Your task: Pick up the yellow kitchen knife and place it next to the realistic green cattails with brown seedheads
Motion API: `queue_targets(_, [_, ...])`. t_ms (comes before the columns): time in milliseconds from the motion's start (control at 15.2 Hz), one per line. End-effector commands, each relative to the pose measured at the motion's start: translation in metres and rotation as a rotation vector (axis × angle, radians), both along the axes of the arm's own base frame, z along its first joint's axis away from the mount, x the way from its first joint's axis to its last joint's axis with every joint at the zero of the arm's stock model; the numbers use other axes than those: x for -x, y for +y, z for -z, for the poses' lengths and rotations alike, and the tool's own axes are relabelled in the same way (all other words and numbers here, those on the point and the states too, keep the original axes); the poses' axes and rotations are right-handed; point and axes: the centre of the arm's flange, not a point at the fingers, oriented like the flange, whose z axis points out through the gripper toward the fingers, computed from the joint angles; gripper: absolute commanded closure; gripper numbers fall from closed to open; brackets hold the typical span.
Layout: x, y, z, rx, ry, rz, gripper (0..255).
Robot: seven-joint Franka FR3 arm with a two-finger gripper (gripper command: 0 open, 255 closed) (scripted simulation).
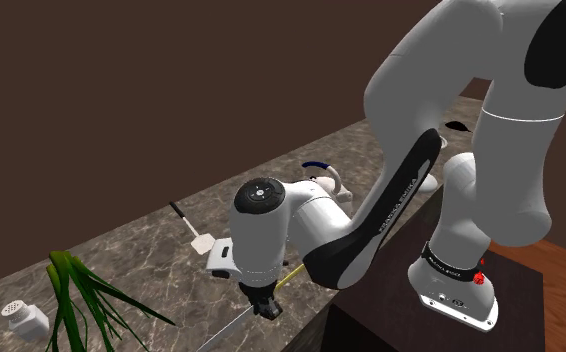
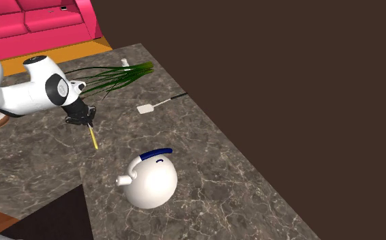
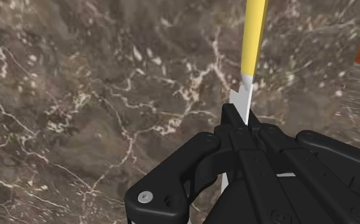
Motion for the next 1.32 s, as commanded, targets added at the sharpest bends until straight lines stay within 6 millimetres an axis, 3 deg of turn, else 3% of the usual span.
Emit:
queue_targets(0, [0.0,0.0,0.001,0.0,0.0,0.0,255])
queue_targets(198, [0.0,0.0,0.0,0.0,0.0,0.0,255])
queue_targets(264, [0.0,0.0,0.0,0.0,0.0,0.0,0])
queue_targets(594, [0.0,0.0,0.0,0.0,0.0,0.0,0])
queue_targets(858, [0.005,0.0,-0.049,0.0,0.0,0.0,0])
queue_targets(1254, [0.005,0.0,-0.049,0.0,0.0,0.0,0])
